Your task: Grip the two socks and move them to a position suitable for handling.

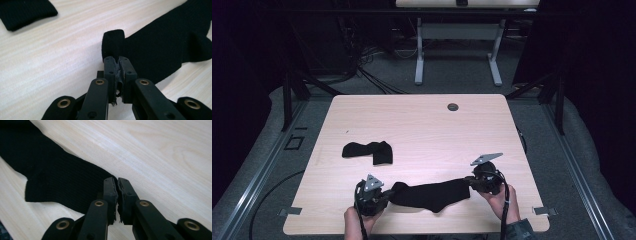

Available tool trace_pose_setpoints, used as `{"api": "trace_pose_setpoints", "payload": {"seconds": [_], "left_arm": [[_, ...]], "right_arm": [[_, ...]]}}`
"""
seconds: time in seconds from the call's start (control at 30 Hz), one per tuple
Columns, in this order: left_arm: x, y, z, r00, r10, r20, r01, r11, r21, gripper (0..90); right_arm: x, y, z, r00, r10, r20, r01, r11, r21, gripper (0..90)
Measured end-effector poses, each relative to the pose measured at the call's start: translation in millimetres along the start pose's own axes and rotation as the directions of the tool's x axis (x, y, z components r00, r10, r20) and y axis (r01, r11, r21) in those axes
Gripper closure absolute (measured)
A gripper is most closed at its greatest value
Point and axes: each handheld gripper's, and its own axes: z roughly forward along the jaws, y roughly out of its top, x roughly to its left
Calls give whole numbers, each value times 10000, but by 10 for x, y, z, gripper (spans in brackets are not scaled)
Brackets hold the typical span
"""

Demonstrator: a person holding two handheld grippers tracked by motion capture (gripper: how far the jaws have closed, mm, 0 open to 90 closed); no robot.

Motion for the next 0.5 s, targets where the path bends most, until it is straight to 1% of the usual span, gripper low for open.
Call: {"api": "trace_pose_setpoints", "payload": {"seconds": [0.07, 0.13, 0.17, 0.23, 0.27, 0.3, 0.33, 0.37, 0.4, 0.43, 0.47, 0.5], "left_arm": [[-22, -35, -3, 9998, 113, -171, -113, 9999, -35, 859], [-39, -68, -9, 9995, 147, -279, -149, 9999, -87, 859], [-46, -87, -8, 9994, 59, -331, -65, 9999, -160, 858], [-37, -110, 1, 9995, -14, -310, 8, 9998, -184, 853], [-36, -118, 5, 9995, -51, -311, 45, 9998, -190, 853], [-36, -126, 10, 9995, -70, -309, 66, 9999, -135, 850], [-39, -138, 11, 9993, -140, -354, 136, 9998, -130, 838], [-41, -143, 9, 9991, -121, -411, 115, 9998, -145, 794], [-38, -147, 3, 9987, -6, -506, 2, 10000, -82, 755], [-38, -155, -5, 9986, -108, -515, 100, 9998, -158, 680], [-25, -165, -28, 9978, -143, -652, 125, 9996, -269, 581], [-12, -169, -42, 9973, -148, -717, 126, 9994, -314, 498]], "right_arm": [[5, -4, 107, 10000, -12, -81, 15, 9994, 347, 847], [10, -13, 129, 9999, -12, -157, 18, 9990, 442, 847], [11, -26, 148, 9998, -12, -214, 21, 9991, 428, 847], [16, -49, 184, 9999, -67, -100, 72, 9988, 480, 844], [26, -57, 201, 9999, 14, -147, -7, 9990, 449, 842], [24, -59, 209, 9999, -18, -153, 26, 9985, 540, 837], [24, -66, 223, 9999, -20, -108, 25, 9987, 502, 834], [28, -73, 230, 9999, 17, -123, -11, 9987, 501, 817], [26, -76, 232, 10000, -5, -57, 8, 9987, 510, 780], [31, -83, 233, 9999, 143, 17, -144, 9991, 408, 720], [18, -86, 217, 9999, 72, 70, -75, 9990, 436, 668], [16, -95, 190, 9998, 198, 17, -198, 9995, 247, 594]]}}
